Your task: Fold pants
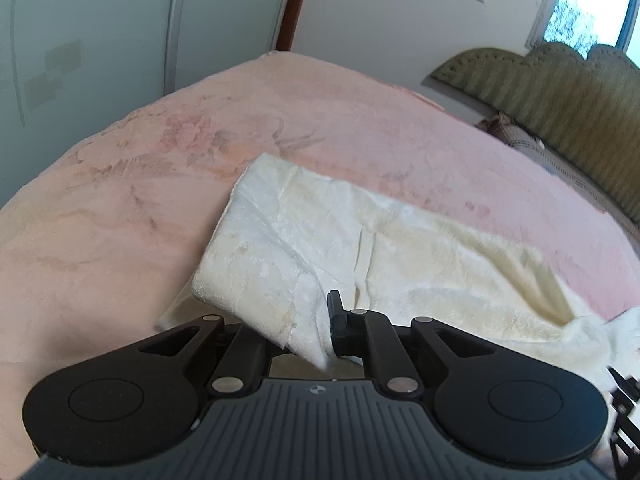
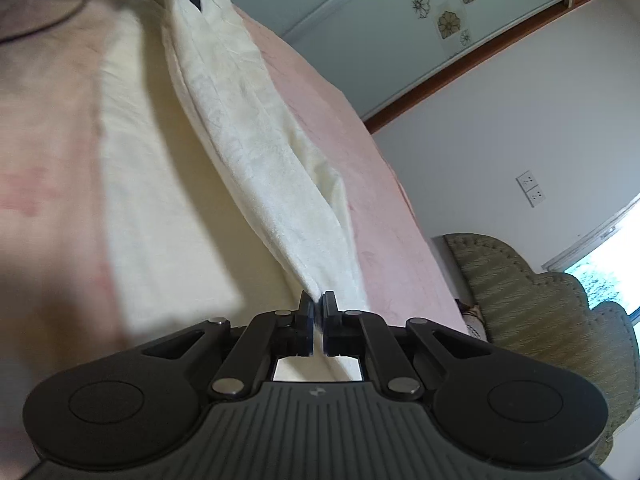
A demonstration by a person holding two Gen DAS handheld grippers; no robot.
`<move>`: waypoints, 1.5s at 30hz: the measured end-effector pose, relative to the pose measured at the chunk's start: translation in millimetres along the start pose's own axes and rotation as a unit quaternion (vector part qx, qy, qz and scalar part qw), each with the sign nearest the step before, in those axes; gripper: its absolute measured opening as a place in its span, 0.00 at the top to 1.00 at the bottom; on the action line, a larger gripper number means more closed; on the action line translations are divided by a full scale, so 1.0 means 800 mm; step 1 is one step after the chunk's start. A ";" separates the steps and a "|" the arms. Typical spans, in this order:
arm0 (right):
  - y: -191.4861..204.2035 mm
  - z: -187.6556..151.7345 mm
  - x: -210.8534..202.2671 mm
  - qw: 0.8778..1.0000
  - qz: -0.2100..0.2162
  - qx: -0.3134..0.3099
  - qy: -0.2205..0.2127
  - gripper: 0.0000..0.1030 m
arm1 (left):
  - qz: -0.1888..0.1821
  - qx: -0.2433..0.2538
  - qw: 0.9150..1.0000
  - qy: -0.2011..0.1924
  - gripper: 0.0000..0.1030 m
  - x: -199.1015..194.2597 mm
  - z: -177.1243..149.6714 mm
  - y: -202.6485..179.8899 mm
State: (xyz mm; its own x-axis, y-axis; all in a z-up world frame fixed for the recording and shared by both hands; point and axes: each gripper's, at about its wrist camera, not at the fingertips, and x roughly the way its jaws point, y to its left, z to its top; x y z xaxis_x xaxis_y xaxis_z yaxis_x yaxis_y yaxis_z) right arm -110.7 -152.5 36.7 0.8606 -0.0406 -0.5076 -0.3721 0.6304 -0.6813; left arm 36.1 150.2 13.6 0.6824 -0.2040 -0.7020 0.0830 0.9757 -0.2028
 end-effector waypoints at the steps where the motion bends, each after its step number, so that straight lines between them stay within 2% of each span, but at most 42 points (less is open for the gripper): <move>1: 0.005 -0.002 -0.012 1.000 0.011 0.002 0.000 0.96 | 0.003 0.006 1.000 0.001 0.88 0.000 -0.002 0.001; 7: 0.031 -0.006 -0.044 0.998 0.060 0.016 0.009 0.96 | 0.039 0.059 0.997 0.001 0.84 0.013 -0.014 -0.011; 9: 0.034 -0.010 -0.038 0.997 0.071 0.025 0.017 0.97 | 0.066 0.087 0.994 -0.025 0.80 0.020 -0.023 -0.018; 14: 0.037 -0.007 -0.037 0.998 0.049 0.031 0.007 0.96 | 0.094 0.115 0.986 -0.069 0.81 0.007 -0.026 -0.035; 17: 0.037 -0.009 -0.039 0.997 0.058 0.044 0.011 0.96 | 0.105 0.130 0.986 -0.028 0.77 0.024 -0.026 -0.034; 18: 0.040 -0.011 -0.038 0.997 0.065 0.044 0.014 0.96 | 0.104 0.132 0.985 -0.030 0.77 0.023 -0.027 -0.034; 19: 0.044 -0.012 -0.039 0.997 0.066 0.044 0.015 0.96 | 0.107 0.138 0.984 -0.032 0.75 0.020 -0.027 -0.036; 21: 0.048 -0.010 -0.043 0.997 0.063 0.049 0.014 0.96 | 0.128 0.150 0.980 -0.031 0.47 0.013 -0.026 -0.040; 23: 0.043 -0.012 -0.043 0.995 0.070 0.074 0.013 0.96 | 0.162 0.152 0.974 -0.045 0.35 0.005 -0.026 -0.041; 25: 0.038 -0.017 -0.042 0.992 0.073 0.106 0.008 0.96 | 0.182 0.141 0.972 -0.055 0.34 -0.007 -0.021 -0.036; 29: 0.043 -0.021 -0.050 0.993 0.061 0.097 -0.001 0.95 | 0.215 0.104 0.967 -0.094 0.34 -0.039 -0.001 -0.035; 31: 0.034 -0.026 -0.059 0.991 0.071 0.114 -0.008 0.93 | 0.214 0.097 0.965 -0.120 0.34 -0.054 0.007 -0.047; 33: 0.013 -0.037 -0.070 0.983 0.089 0.162 -0.014 0.88 | 0.187 0.106 0.967 -0.134 0.32 -0.061 0.011 -0.067; 35: -0.011 -0.056 -0.080 0.972 0.091 0.217 -0.015 0.88 | 0.146 0.134 0.971 -0.133 0.30 -0.057 0.008 -0.097; 37: -0.034 -0.082 -0.090 0.960 0.069 0.270 -0.006 0.88 | 0.108 0.172 0.971 -0.123 0.30 -0.045 0.000 -0.133; 39: -0.058 -0.115 -0.101 0.943 0.033 0.330 0.011 0.88 | 0.064 0.211 0.970 -0.105 0.30 -0.031 -0.013 -0.172; 42: -0.088 -0.169 -0.117 0.907 -0.038 0.416 0.042 0.87 | 0.003 0.264 0.961 -0.084 0.29 -0.013 -0.037 -0.228; 44: -0.104 -0.208 -0.126 0.875 -0.088 0.470 0.072 0.86 | -0.029 0.299 0.951 -0.077 0.29 -0.006 -0.055 -0.262; 45: -0.109 -0.226 -0.129 0.859 -0.103 0.494 0.087 0.81 | -0.045 0.316 0.945 -0.077 0.29 -0.002 -0.063 -0.277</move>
State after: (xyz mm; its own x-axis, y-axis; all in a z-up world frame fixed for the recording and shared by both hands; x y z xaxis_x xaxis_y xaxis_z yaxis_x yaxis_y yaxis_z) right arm -230.2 -343.4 52.9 0.7760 -0.2907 -0.5597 0.3317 0.9429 -0.0299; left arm -20.4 -69.4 25.2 0.7452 -0.3216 -0.5842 0.5294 0.8180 0.2250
